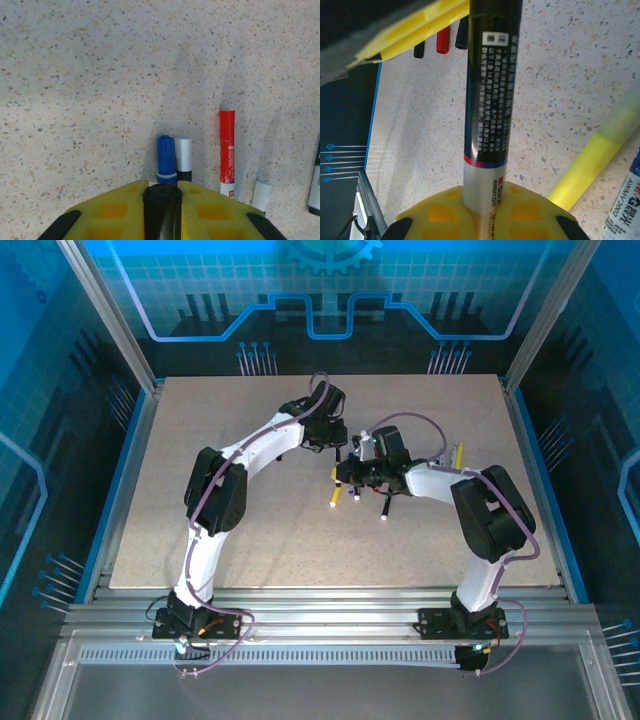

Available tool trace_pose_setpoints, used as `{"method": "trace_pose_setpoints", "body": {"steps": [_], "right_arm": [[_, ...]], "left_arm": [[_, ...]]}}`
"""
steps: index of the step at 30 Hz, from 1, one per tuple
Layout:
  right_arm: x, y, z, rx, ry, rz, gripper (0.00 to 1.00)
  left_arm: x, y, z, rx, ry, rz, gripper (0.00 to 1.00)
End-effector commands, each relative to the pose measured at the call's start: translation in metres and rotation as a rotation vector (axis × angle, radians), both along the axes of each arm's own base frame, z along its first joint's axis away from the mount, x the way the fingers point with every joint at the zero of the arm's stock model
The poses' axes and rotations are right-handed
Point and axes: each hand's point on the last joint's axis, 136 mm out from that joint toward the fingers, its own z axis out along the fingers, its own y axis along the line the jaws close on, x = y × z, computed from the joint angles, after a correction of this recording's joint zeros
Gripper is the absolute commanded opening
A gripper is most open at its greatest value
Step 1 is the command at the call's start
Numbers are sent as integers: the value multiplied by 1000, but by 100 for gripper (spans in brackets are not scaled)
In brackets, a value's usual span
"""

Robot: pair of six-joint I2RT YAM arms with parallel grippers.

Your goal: Open the pen caps

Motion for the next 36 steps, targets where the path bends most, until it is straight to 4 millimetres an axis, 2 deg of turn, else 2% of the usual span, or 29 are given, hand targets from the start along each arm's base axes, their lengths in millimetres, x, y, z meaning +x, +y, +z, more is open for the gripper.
{"method": "trace_pose_setpoints", "body": {"steps": [1,2,3,7,11,14,18,21,22,24,28,32,36], "right_arm": [[-8,14,11,23,-31,62,0],[-9,16,11,25,-26,65,0],[-11,18,11,25,-25,71,0],[-23,23,9,20,-6,93,0],[-51,26,8,9,22,125,0],[-81,25,8,-31,39,151,0],[-140,12,5,-129,79,193,0],[-176,0,11,-176,68,184,0],[-181,-5,14,-190,66,173,0],[-184,-16,24,-204,41,135,0],[-169,-34,44,-248,-44,72,0],[-141,-54,55,-313,-107,6,0],[-107,-73,59,-300,-132,-70,0]], "left_arm": [[13,13,-6,11,-2,37,7],[14,15,-7,12,-1,41,1],[16,16,-7,14,-4,46,0],[23,25,-9,49,-22,71,0],[32,37,-6,74,-58,114,0],[44,49,-7,86,-87,159,0],[59,63,-5,102,-109,196,0],[67,65,-1,120,-122,205,0],[69,65,-1,118,-121,206,0],[70,59,-2,94,-115,196,0],[66,57,-7,87,-95,190,0],[58,61,-11,109,-80,180,0],[48,65,-18,126,-58,169,0]]}}
